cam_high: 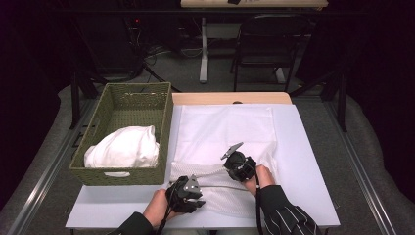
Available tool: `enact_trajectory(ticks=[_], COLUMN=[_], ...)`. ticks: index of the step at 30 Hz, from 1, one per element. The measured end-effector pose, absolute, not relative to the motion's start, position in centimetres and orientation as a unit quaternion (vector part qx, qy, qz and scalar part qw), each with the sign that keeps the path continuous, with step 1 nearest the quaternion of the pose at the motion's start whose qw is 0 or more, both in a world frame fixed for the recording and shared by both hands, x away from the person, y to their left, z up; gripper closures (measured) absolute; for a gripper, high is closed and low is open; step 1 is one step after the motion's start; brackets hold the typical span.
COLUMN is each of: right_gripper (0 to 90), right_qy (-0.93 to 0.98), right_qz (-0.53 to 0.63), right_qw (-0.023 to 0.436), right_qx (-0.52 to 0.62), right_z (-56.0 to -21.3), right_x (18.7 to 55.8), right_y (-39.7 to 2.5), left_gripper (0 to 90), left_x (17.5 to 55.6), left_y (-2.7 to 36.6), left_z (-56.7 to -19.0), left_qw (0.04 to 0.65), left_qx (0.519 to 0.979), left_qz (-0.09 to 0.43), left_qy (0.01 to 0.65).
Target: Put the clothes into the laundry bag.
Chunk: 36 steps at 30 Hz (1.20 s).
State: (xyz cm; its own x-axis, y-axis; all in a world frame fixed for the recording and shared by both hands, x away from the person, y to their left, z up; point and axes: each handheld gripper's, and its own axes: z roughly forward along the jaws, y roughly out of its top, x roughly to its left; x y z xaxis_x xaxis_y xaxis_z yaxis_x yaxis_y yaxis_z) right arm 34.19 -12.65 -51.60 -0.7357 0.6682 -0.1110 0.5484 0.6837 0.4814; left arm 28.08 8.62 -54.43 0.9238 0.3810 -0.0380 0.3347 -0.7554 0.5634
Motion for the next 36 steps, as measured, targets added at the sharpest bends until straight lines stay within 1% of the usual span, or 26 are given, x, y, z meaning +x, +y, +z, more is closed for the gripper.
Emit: enact_trajectory(ticks=[1, 4, 11, 15, 19, 23, 24, 25, 28, 30, 31, 32, 33, 34, 35, 36], right_gripper=[88.0, 88.3, 88.3, 88.5, 88.5, 88.5, 88.5, 88.5, 88.3, 88.3, 88.3, 88.3, 88.3, 88.3, 88.3, 88.2], right_qy=[0.906, 0.9, 0.886, 0.874, 0.862, 0.852, 0.851, 0.851, 0.856, 0.859, 0.86, 0.86, 0.861, 0.862, 0.862, 0.862], right_qz=[0.213, 0.229, 0.258, 0.281, 0.303, 0.319, 0.32, 0.32, 0.31, 0.305, 0.304, 0.304, 0.303, 0.301, 0.301, 0.301], right_qw=[0.137, 0.145, 0.152, 0.163, 0.172, 0.181, 0.181, 0.178, 0.174, 0.174, 0.174, 0.174, 0.175, 0.176, 0.177, 0.178], right_qx=[0.339, 0.341, 0.353, 0.362, 0.367, 0.373, 0.375, 0.375, 0.376, 0.372, 0.371, 0.371, 0.369, 0.368, 0.368, 0.366], right_z=[-51.4, -50.7, -49.2, -47.7, -45.9, -44.5, -44.5, -44.6, -45.2, -45.4, -45.4, -45.4, -45.4, -45.4, -45.3, -45.3], right_x=[34.3, 35.0, 35.3, 35.2, 34.9, 34.6, 34.6, 34.6, 34.8, 34.8, 34.8, 34.7, 34.7, 34.7, 34.6, 34.6], right_y=[-12.6, -12.5, -13.2, -14.0, -14.8, -15.5, -15.6, -15.6, -15.4, -15.1, -15.0, -14.8, -14.7, -14.7, -14.7, -14.7], left_gripper=[79.1, 88.4, 89.2, 89.2, 89.2, 88.8, 86.5, 81.4, 56.3, 45.5, 42.2, 40.4, 39.1, 39.4, 41.7, 44.0], left_x=[28.2, 28.6, 28.7, 28.9, 29.3, 29.6, 29.6, 29.5, 28.9, 28.5, 28.4, 28.5, 28.7, 28.9, 29.0, 29.1], left_y=[8.6, 8.5, 8.4, 8.5, 8.8, 9.2, 9.1, 8.9, 7.8, 7.1, 6.7, 6.3, 6.0, 5.7, 5.5, 5.4], left_z=[-54.4, -54.4, -54.2, -54.0, -53.8, -53.2, -53.2, -53.2, -53.1, -53.1, -53.1, -53.3, -53.5, -53.9, -54.2, -54.4], left_qw=[0.294, 0.293, 0.282, 0.272, 0.259, 0.261, 0.265, 0.271, 0.278, 0.285, 0.284, 0.283, 0.28, 0.274, 0.268, 0.278], left_qx=[0.936, 0.936, 0.94, 0.942, 0.945, 0.942, 0.941, 0.939, 0.94, 0.939, 0.94, 0.939, 0.94, 0.941, 0.943, 0.939], left_qz=[0.04, 0.037, 0.033, 0.04, 0.026, 0.024, 0.024, 0.025, 0.035, 0.044, 0.047, 0.055, 0.051, 0.048, 0.051, 0.046], left_qy=[0.189, 0.191, 0.191, 0.192, 0.199, 0.209, 0.21, 0.209, 0.194, 0.188, 0.184, 0.186, 0.189, 0.192, 0.192, 0.195])
